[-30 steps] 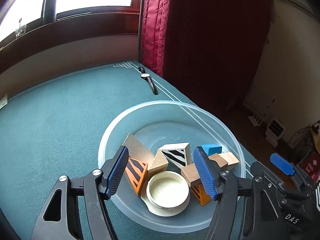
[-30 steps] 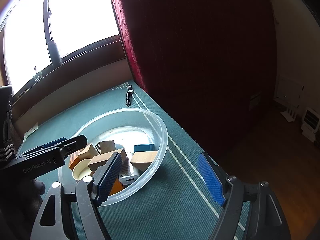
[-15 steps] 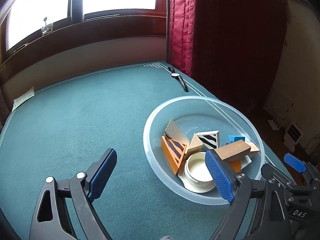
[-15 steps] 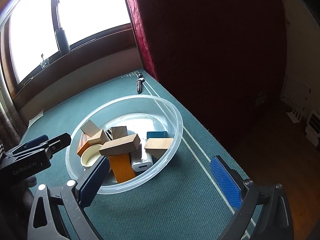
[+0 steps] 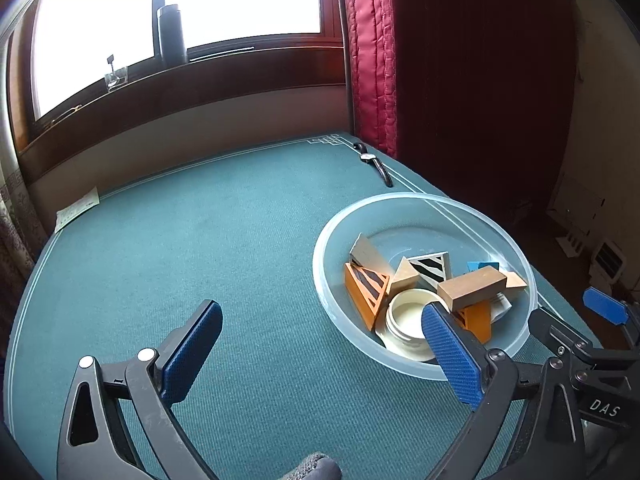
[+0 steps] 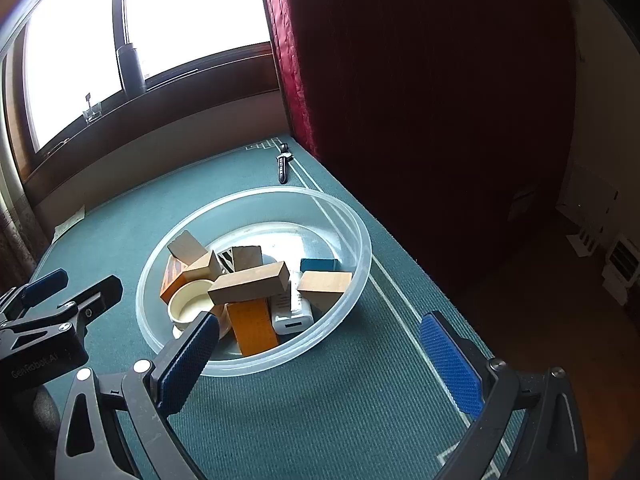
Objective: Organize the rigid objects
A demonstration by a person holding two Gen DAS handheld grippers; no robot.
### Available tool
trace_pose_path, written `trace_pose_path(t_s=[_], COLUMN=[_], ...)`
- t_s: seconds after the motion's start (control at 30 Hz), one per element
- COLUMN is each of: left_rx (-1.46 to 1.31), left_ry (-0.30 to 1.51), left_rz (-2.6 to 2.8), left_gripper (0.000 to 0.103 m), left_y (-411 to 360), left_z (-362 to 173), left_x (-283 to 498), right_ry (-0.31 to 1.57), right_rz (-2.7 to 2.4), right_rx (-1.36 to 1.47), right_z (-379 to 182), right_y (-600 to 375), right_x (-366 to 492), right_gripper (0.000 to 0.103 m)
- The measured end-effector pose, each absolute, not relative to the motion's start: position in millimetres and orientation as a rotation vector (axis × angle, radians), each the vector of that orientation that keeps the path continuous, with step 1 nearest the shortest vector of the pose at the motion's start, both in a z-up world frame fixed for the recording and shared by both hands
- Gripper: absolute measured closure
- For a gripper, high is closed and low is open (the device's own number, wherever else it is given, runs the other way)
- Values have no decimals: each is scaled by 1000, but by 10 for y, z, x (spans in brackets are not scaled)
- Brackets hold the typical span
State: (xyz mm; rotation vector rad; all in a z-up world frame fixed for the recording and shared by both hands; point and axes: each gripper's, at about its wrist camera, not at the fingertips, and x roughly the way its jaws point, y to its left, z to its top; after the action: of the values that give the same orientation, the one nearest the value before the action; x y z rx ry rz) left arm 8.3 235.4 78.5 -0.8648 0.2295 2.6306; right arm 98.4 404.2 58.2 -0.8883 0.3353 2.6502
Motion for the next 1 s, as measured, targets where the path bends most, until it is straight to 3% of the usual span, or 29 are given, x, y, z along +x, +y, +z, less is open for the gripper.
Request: trace_pose_path(t_s=[0.37, 1.0], left_rx=[-874, -899], left_ry=[274, 355], left_rz=[2652, 2655], left_gripper=[2, 0], left_y=[2345, 2429], left_z=[778, 721], left_x=[199, 204], right_ry=[139, 123], right_rz=[2646, 2630], right_rx=[-917, -952], right_z=[610, 564], right_y=[3874, 3865], right_x=[965, 944], right_gripper=[1, 1])
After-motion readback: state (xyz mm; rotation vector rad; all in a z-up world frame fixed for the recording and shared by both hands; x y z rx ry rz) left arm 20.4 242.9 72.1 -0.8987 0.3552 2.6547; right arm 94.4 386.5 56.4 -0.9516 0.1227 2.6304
